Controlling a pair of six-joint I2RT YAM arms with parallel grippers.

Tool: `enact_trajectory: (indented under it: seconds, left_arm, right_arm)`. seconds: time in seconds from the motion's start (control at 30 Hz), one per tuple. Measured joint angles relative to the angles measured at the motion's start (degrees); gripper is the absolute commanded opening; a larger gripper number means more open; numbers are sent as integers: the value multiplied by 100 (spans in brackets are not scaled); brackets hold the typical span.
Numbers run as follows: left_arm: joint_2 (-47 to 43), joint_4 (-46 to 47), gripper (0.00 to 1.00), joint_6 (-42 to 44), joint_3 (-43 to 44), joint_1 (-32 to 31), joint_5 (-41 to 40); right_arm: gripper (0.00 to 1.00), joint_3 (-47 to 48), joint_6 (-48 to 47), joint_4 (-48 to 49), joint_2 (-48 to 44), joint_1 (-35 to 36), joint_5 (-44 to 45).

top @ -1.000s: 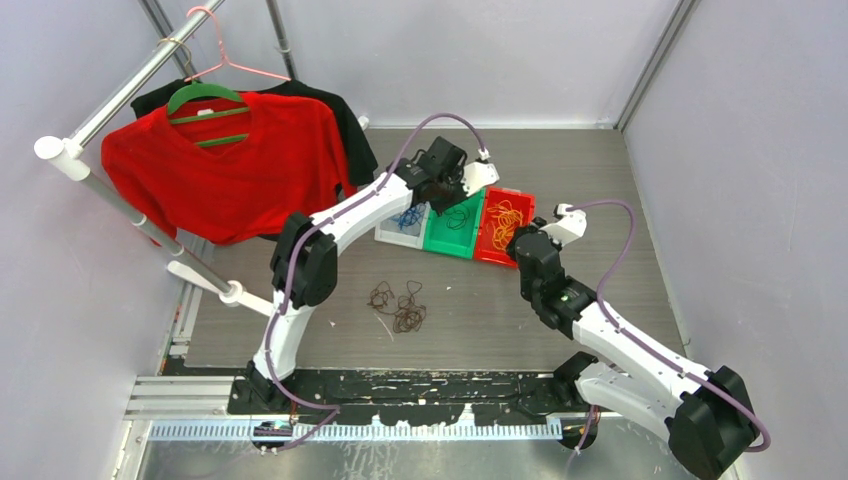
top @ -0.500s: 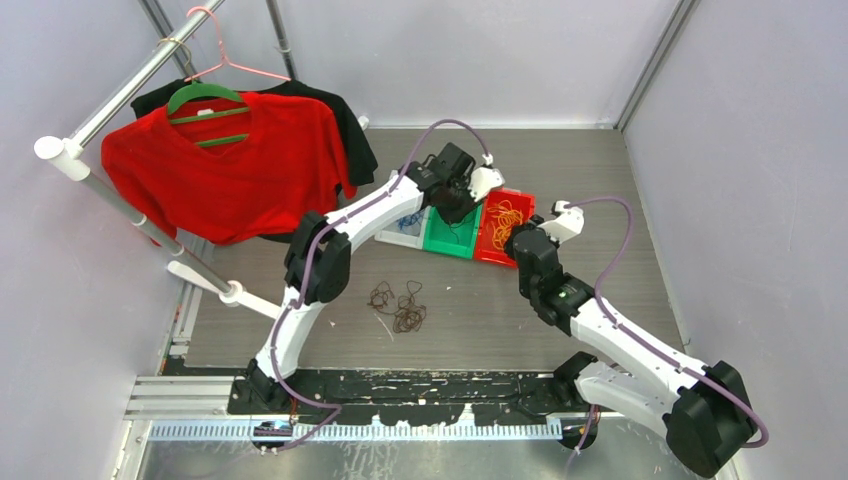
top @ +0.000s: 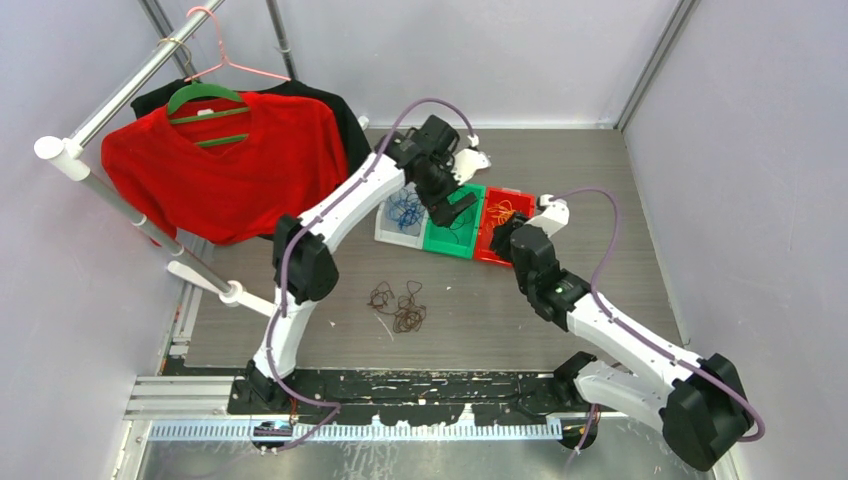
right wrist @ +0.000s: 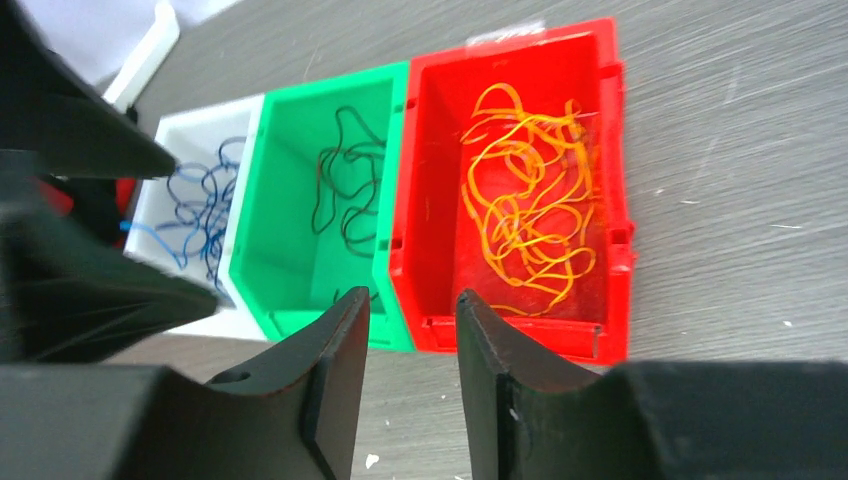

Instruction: Untangle the cables

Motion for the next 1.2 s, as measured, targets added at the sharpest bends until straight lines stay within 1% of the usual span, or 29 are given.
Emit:
enact_trajectory:
  seconds: [0.07,0.13,0.17,0.27,0.37,0.47,0.6,0.7,0.83,1.0,1.13,1.2]
  left_arm:
    - [-262,-424,100,101,-52,87,173]
    - [-833,-715,100,249,-481,221,387]
    - [-1191,-828,99,339,-822,295,494]
    - [-2465,-977,93,546,-2260,566,723]
    - [-3394,-962,81,706,-3687,822,802]
    - [-3707,-931,75,782,-4872,929,807]
    - [-3641,-527,69,603,-5827,909,807]
    - [-3635,-146,67,404,-6096,905,813]
    - [-3598,356,63,96,-6142,905,866]
    - [-3338,767,54,-245,-6144,905,946]
    - [-3161,896,43,-389,-6234,905,949]
    - [-3145,909,34,-424,-6301,905,949]
  right_arm:
    - [46,55,-87,46,192,2,-341]
    - [47,109,-140,109,411,20,-640]
    - [48,136,-160,142,527,55,-774]
    - [47,151,-236,238,811,234,-1062]
    - [46,153,-289,306,1027,374,-1226]
    - [45,153,-313,343,1152,428,-1300]
    - [42,166,-317,409,1270,476,-1338]
    - [41,208,-315,415,1316,538,-1357]
    - [39,232,-315,481,1325,625,-1386]
    - [36,232,-310,584,1360,673,-1399]
    - [35,232,-313,669,1360,678,-1394]
    - [34,232,-313,688,1360,678,-1390]
